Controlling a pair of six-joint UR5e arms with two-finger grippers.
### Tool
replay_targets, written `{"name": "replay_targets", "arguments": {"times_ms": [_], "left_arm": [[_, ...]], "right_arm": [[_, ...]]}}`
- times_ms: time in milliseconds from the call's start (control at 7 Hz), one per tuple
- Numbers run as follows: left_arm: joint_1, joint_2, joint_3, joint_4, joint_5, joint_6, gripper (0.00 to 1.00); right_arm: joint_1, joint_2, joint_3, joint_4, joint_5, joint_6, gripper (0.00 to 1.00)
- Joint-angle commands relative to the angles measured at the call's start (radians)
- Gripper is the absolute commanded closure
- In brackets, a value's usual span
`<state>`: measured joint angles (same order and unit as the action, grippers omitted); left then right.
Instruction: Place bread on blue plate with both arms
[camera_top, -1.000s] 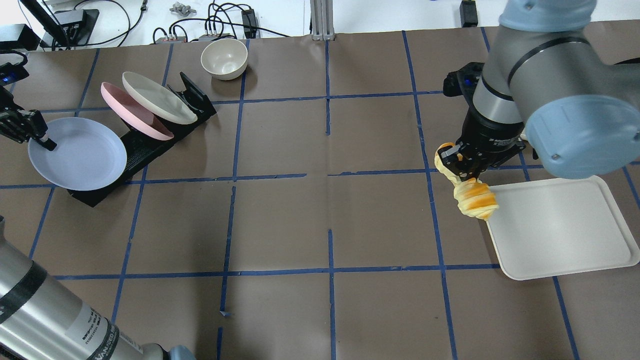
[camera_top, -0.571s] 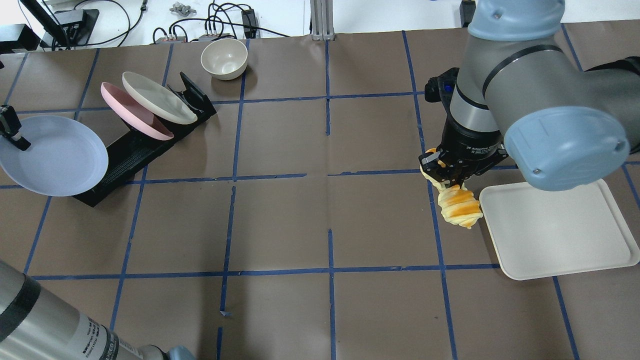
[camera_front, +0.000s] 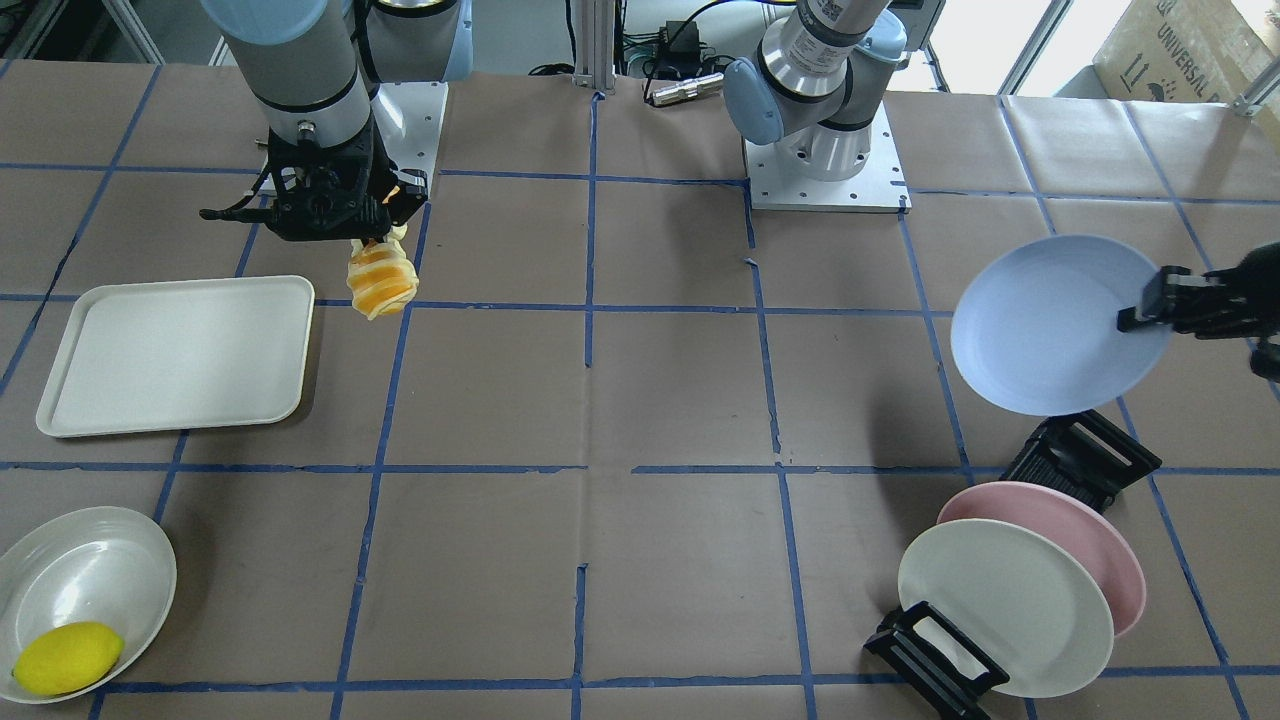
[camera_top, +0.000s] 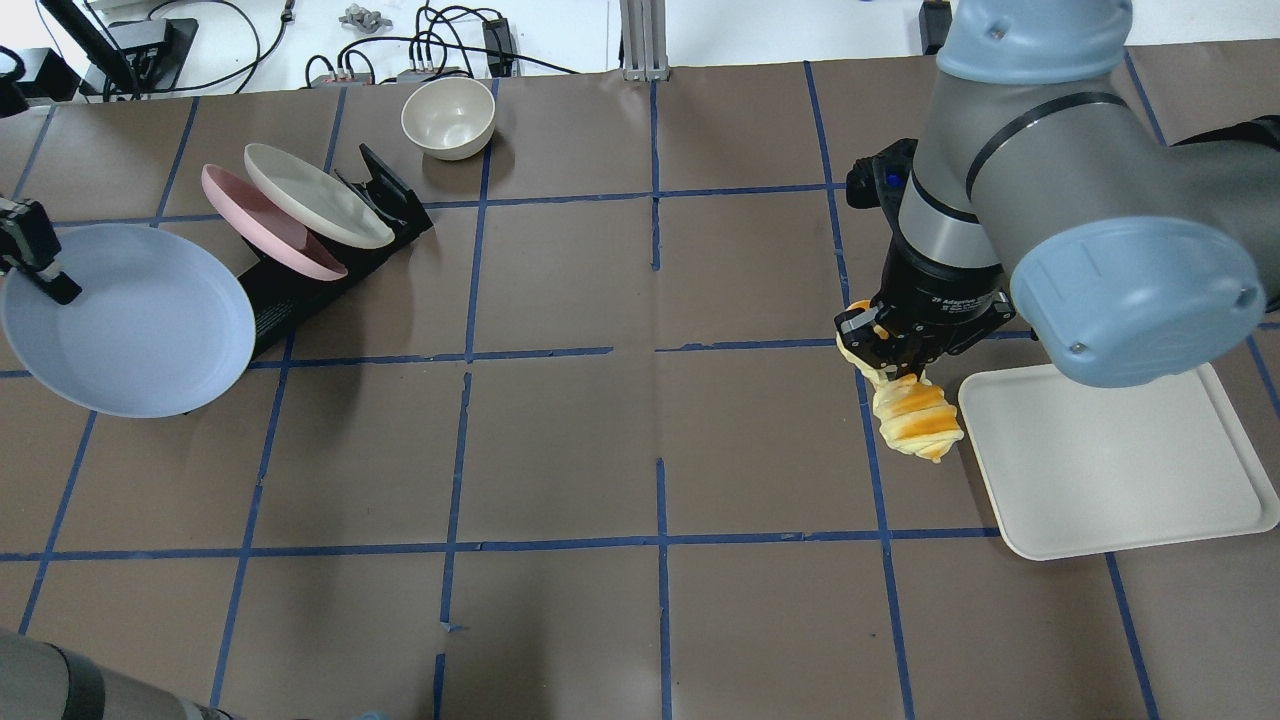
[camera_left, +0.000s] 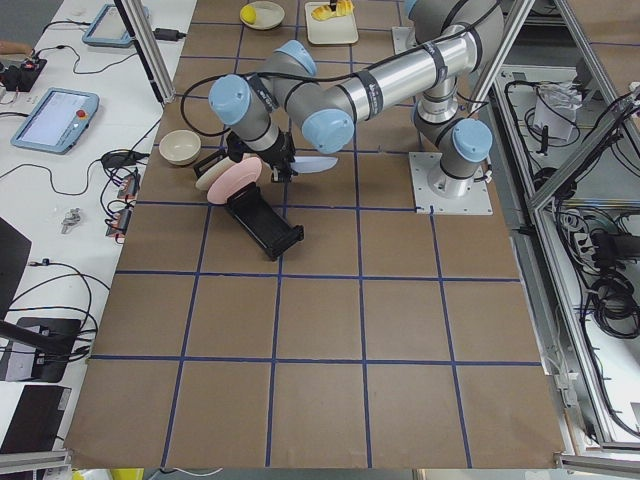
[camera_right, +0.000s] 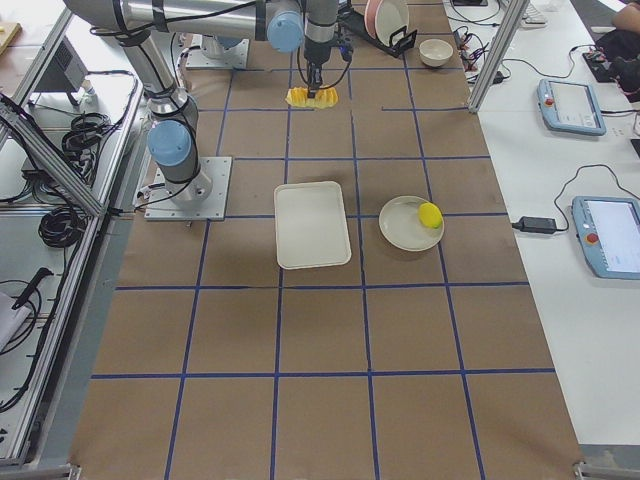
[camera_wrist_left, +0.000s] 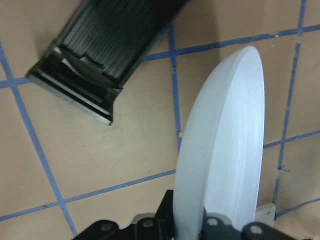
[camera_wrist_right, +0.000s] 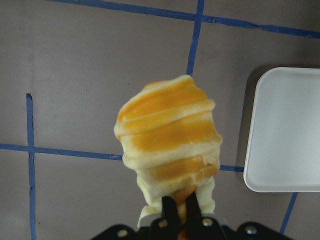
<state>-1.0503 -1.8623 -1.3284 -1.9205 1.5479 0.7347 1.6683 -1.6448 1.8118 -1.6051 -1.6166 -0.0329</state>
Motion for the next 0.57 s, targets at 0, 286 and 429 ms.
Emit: {"name": "replay_targets", "arguments": {"times_ms": [0, 286, 429], "left_arm": [[-0.15, 0.069, -0.112, 0.008, -0.16, -0.035, 0.95], [-0.23, 0.029, -0.127, 0.012, -0.384, -0.064, 0.95], [-0.275, -0.001, -0.127, 0.055, -0.438, -0.064, 0.95]], "right_arm": [[-0.002, 0.003, 0.003, -0.004, 0.003, -0.002, 0.83], [-0.007, 0.003, 0.003, 0.001, -0.005, -0.001, 0.84], [-0.009, 0.003, 0.004, 0.005, -0.006, -0.001, 0.84]]}}
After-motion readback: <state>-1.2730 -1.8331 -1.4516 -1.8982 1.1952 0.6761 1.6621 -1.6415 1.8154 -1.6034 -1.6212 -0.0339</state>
